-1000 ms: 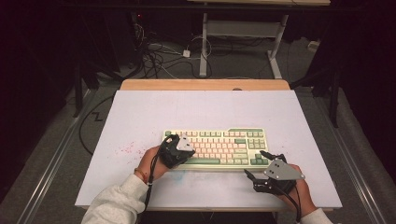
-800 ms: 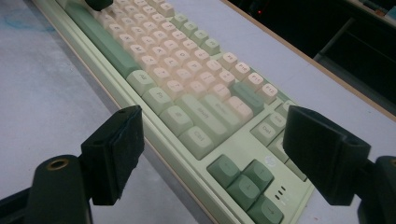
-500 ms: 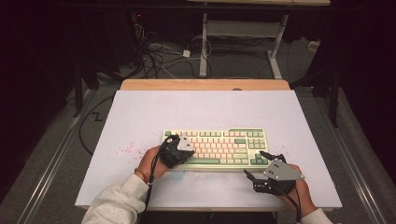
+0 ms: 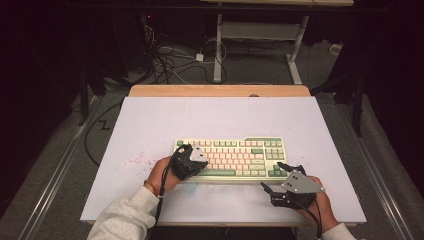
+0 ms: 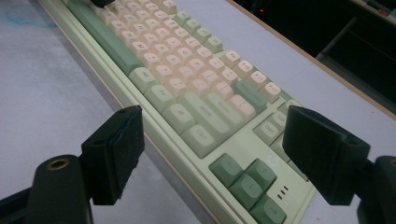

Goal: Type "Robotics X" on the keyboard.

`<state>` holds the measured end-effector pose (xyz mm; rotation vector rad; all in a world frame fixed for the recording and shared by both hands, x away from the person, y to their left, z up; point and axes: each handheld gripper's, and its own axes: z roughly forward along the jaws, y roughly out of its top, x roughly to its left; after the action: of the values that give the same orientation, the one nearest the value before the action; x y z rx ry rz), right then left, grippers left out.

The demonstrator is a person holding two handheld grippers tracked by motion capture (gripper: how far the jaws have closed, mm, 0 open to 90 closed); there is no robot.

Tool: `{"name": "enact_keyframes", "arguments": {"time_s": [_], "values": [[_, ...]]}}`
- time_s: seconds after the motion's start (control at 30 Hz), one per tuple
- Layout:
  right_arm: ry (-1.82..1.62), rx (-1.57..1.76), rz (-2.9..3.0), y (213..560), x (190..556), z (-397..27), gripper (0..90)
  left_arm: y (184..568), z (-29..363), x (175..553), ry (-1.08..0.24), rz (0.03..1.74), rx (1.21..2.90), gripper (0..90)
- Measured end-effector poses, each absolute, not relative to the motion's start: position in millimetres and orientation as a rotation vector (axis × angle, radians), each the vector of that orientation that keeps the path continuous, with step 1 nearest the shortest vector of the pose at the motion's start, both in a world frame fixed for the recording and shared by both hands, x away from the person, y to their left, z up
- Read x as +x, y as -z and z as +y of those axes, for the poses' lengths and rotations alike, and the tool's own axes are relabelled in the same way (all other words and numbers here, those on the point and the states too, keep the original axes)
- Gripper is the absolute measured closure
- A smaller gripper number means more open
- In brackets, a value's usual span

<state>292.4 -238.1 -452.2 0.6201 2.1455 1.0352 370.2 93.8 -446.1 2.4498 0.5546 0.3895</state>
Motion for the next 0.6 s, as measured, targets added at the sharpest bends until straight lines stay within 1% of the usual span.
{"name": "enact_keyframes", "arguments": {"time_s": [0.3, 0.6], "values": [[-1.030, 0.622, 2.150, 453.0, 293.2, -238.4, 21.6, 448.3, 93.6, 370.6, -0.389, 0.556, 2.462, 87.5], [-1.030, 0.618, 2.145, 452.0, 292.5, -238.6, 21.6, 447.7, 93.5, 367.6, -0.426, 0.545, 2.445, 87.4]]}}
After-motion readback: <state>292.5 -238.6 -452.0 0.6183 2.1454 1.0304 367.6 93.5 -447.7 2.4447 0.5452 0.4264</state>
